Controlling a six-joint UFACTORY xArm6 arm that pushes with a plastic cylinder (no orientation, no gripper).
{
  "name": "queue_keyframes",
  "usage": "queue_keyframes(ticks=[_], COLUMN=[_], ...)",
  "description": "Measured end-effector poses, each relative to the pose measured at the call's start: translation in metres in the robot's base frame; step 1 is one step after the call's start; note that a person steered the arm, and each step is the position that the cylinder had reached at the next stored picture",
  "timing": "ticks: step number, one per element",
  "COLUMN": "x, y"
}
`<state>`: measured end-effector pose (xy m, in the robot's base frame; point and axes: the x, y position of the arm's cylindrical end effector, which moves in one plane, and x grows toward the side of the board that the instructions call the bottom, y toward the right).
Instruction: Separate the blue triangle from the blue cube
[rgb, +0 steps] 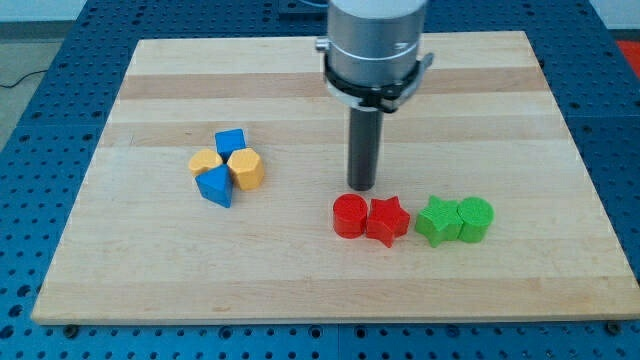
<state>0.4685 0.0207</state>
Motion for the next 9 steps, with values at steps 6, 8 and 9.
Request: queue_keyframes(ticks=[6,8,9], x=[0.038,0.043,0.043], y=[-0.031,-0.031,-0.037])
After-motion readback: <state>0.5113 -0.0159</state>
